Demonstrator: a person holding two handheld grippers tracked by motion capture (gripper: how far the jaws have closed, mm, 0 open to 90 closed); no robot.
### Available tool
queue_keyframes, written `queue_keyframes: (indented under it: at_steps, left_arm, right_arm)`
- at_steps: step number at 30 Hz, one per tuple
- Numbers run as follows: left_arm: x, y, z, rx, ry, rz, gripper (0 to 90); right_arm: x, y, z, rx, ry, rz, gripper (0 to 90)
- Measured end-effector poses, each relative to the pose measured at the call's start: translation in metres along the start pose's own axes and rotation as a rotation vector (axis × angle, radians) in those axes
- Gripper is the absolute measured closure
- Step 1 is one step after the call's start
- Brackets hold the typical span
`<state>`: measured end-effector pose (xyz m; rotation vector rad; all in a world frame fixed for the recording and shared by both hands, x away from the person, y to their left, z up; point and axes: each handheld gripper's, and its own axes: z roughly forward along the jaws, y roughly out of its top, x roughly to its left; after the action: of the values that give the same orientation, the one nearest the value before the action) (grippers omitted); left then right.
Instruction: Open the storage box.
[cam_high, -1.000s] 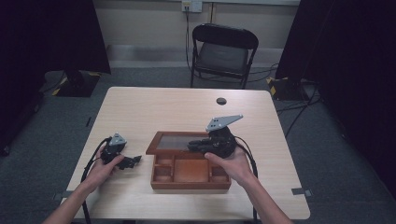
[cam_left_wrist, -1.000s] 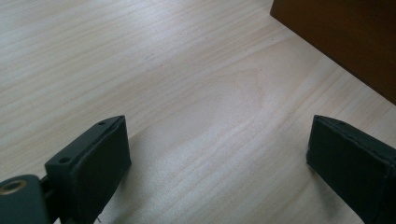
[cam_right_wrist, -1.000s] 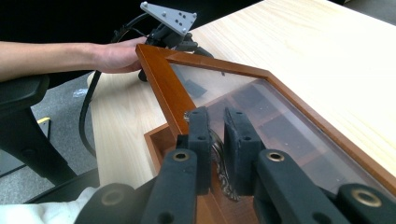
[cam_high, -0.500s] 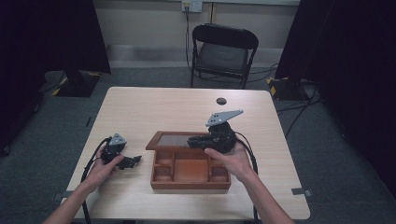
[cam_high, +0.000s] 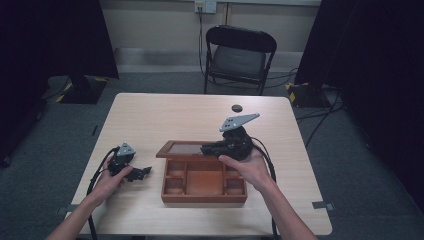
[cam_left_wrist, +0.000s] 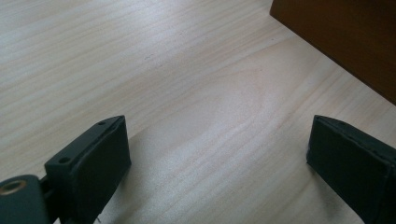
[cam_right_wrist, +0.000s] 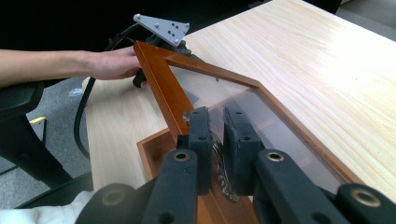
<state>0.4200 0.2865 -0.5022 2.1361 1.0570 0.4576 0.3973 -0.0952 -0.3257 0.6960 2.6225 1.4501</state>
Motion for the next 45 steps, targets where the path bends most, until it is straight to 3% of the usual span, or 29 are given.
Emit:
queue_keyframes:
  at_steps: [45]
  left_arm:
    - [0.000, 0.000, 0.000, 0.000, 0.000, 0.000, 5.2]
  right_arm:
    - [-0.015, 0.013, -0.003, -0.044, 0.009, 0.023, 83.0]
